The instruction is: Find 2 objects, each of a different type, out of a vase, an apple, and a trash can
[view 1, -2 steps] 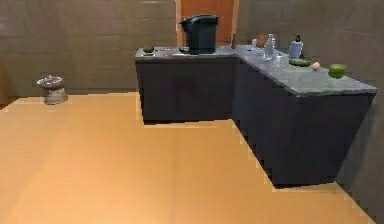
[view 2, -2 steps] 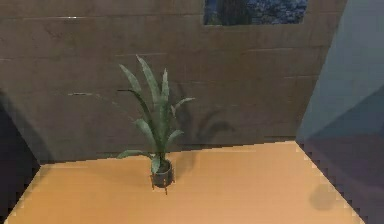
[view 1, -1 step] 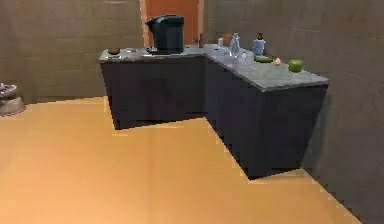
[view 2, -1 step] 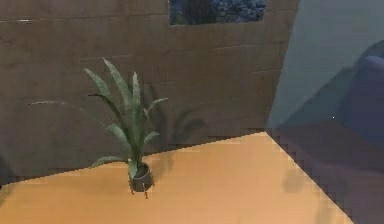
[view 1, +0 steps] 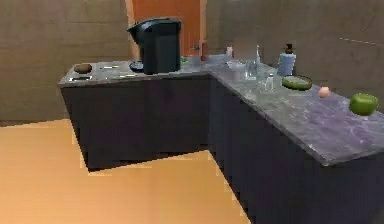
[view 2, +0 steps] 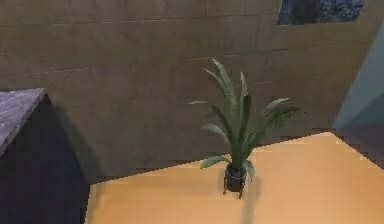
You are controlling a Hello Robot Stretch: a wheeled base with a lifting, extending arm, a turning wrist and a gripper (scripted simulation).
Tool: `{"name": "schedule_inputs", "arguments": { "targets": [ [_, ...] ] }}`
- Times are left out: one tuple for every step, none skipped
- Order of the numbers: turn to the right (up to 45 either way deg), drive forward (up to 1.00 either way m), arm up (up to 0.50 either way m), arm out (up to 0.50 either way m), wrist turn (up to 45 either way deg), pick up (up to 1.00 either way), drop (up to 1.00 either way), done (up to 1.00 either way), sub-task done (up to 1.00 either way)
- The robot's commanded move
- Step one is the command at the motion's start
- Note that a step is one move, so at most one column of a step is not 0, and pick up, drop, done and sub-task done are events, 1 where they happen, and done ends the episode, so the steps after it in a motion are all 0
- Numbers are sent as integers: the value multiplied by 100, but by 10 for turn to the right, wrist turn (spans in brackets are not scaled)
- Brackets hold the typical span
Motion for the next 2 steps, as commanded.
{"name": "schedule_inputs", "arguments": {
  "targets": [
    [420, 0, 0, 0, 0, 0, 0, 0, 0],
    [0, 0, 0, 0, 0, 0, 0, 100, 0]
  ]
}}
